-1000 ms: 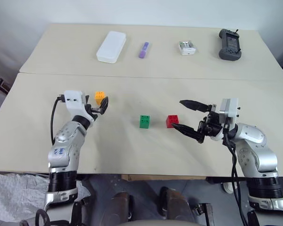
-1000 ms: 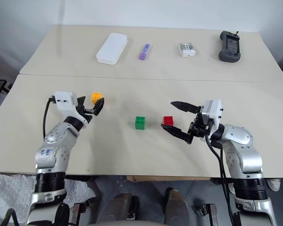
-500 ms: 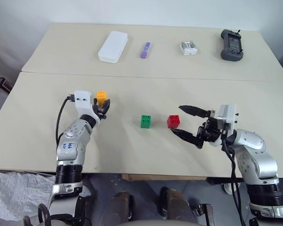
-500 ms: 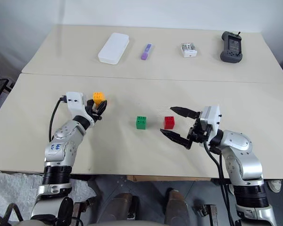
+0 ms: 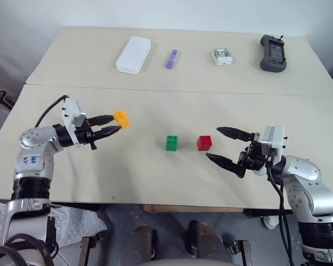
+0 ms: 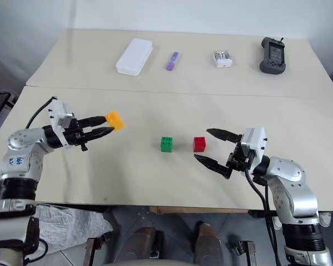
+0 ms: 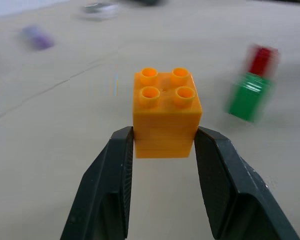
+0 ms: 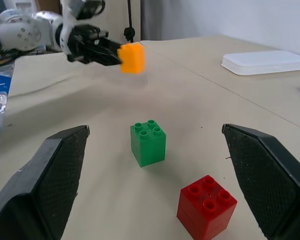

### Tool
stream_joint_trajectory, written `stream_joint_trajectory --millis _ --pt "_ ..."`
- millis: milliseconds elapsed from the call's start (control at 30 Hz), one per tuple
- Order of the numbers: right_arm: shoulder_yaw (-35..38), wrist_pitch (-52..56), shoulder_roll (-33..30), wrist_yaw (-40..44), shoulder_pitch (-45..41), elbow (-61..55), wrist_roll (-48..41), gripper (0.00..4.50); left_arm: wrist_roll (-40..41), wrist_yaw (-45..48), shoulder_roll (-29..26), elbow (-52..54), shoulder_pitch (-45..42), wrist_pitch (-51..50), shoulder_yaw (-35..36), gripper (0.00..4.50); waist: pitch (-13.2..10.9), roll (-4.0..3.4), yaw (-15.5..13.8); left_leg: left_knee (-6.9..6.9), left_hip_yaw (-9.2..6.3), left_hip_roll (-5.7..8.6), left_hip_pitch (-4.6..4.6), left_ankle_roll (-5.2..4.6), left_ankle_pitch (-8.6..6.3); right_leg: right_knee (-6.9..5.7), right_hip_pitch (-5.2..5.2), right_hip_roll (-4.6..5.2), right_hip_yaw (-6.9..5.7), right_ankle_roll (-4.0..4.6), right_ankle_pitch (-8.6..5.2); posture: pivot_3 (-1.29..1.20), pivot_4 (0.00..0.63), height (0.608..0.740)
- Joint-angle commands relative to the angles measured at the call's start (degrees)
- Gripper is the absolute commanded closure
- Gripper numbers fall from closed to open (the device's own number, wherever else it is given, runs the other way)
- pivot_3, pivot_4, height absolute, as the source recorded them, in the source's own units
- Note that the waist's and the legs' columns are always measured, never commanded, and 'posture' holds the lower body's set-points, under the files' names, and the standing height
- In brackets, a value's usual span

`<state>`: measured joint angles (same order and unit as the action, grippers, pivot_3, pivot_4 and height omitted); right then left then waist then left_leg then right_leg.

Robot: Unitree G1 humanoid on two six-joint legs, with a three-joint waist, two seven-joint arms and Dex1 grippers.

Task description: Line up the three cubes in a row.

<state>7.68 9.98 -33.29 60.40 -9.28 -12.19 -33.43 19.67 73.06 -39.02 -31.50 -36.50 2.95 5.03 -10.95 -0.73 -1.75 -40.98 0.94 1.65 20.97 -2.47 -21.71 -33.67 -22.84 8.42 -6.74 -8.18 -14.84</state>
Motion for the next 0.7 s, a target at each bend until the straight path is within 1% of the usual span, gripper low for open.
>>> stream_joint_trajectory --millis 33,100,167,300,400,500,700 --pt "2.78 -0.63 -1.80 1.06 1.79 -2.39 -1.37 0.00 -3.38 8.48 2.51 -10.31 -6.42 9.84 -3.64 3.05 0.00 0.01 -0.01 0.00 0.02 0.11 0.02 -0.02 0.00 0.02 0.00 0.00 -0.02 -0.01 0.01 0.00 0.150 0.740" --pt "3.91 -0.25 -3.07 2.06 3.10 -2.79 -2.03 0.00 -6.13 11.62 4.94 -16.62 -10.30 14.32 -6.29 3.05 0.00 0.02 0.05 -0.01 0.25 0.29 0.11 -0.06 0.01 0.03 -0.01 0.00 -0.12 -0.02 0.01 0.00 0.150 0.740" --pt "4.72 0.52 -4.12 2.78 4.08 -2.98 -2.84 0.00 -7.86 13.66 6.71 -21.62 -12.95 18.15 -7.46 3.05 -0.01 0.03 0.24 -0.01 0.42 0.30 0.13 -0.09 0.01 0.04 -0.01 0.01 -0.15 -0.03 0.01 0.00 0.150 0.740" --pt "7.07 0.09 -5.39 4.61 8.15 -3.33 -4.18 0.00 -11.01 14.72 9.72 -29.97 -17.55 22.29 -8.91 3.05 -0.03 0.08 0.42 0.02 0.51 0.24 0.12 -0.12 0.00 0.06 -0.01 0.00 -0.17 -0.04 0.01 0.00 0.150 0.740" --pt "8.13 -0.81 -5.83 5.85 10.83 -3.77 -3.80 0.00 -13.43 14.90 9.86 -34.25 -18.85 25.00 -9.62 3.05 -0.03 0.08 0.50 0.02 0.60 0.21 0.10 -0.15 0.00 0.05 -0.01 -0.01 -0.16 -0.05 0.02 0.00 0.150 0.740" --pt "8.97 -1.19 -5.95 5.81 12.65 -3.98 -3.45 0.00 -14.22 13.56 9.38 -37.25 -20.04 25.39 -8.74 3.05 -0.03 0.10 0.38 -0.02 0.66 0.17 0.08 -0.18 -0.02 0.05 -0.01 0.00 -0.12 -0.10 0.04 0.00 0.150 0.740" --pt "9.28 -1.34 -5.02 4.51 14.32 -5.54 -3.39 0.00 -14.22 14.98 7.44 -38.31 -20.76 24.87 -7.23 3.05 -0.03 0.10 0.41 -0.07 0.67 -0.14 0.07 -0.20 -0.01 0.01 -0.02 0.03 -0.08 -0.14 0.06 0.00 0.150 0.740"
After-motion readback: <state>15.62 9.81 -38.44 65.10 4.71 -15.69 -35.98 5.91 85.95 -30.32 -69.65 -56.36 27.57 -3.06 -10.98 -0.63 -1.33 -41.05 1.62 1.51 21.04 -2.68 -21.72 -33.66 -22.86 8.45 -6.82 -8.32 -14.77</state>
